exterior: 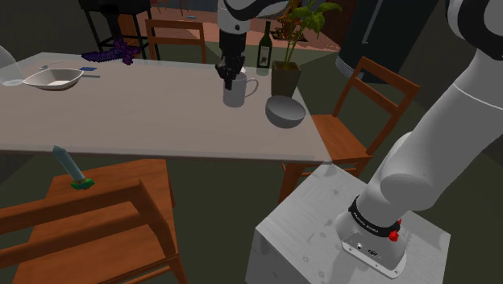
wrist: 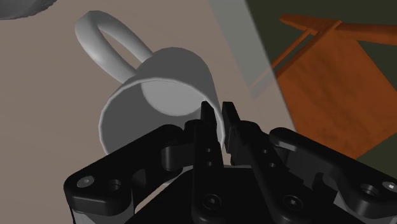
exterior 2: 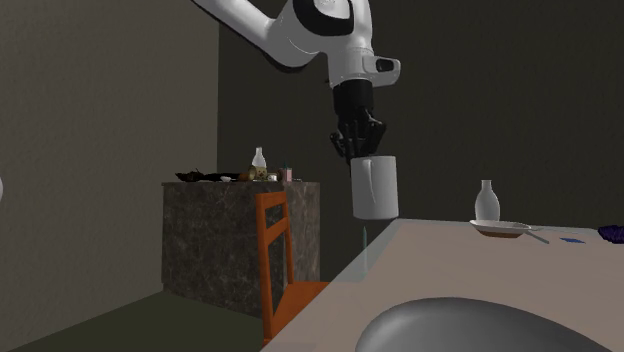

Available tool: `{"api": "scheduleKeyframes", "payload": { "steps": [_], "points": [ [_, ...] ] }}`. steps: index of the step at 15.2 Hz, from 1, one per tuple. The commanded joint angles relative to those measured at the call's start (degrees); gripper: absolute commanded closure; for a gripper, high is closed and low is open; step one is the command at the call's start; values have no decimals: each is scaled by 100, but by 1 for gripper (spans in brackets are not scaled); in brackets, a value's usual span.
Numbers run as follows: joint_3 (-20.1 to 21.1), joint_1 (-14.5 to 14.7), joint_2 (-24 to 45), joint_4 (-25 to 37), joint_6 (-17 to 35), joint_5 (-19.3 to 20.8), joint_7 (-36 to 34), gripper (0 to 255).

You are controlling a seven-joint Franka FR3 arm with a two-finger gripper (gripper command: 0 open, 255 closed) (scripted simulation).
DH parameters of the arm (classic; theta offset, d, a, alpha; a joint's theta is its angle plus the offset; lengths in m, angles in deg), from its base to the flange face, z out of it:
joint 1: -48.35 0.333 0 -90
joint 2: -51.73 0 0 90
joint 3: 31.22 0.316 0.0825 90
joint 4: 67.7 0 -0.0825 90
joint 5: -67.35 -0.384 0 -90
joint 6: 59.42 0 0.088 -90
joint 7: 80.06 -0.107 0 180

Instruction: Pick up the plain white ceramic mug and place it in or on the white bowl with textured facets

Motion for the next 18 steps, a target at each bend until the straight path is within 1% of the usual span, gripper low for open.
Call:
{"api": "scheduleKeyframes", "payload": {
  "steps": [1,9,13,18],
  "points": [
    [-72,-58,-99,-31,-71,-17,136,255],
    [-697,-504,-756,-545,-218,-48,1215,255],
    [-1039,-720,-953,-643,-321,-5,1755,255],
    [-1480,-991,-1069,-619,-464,72,2436,255]
  ]
}}
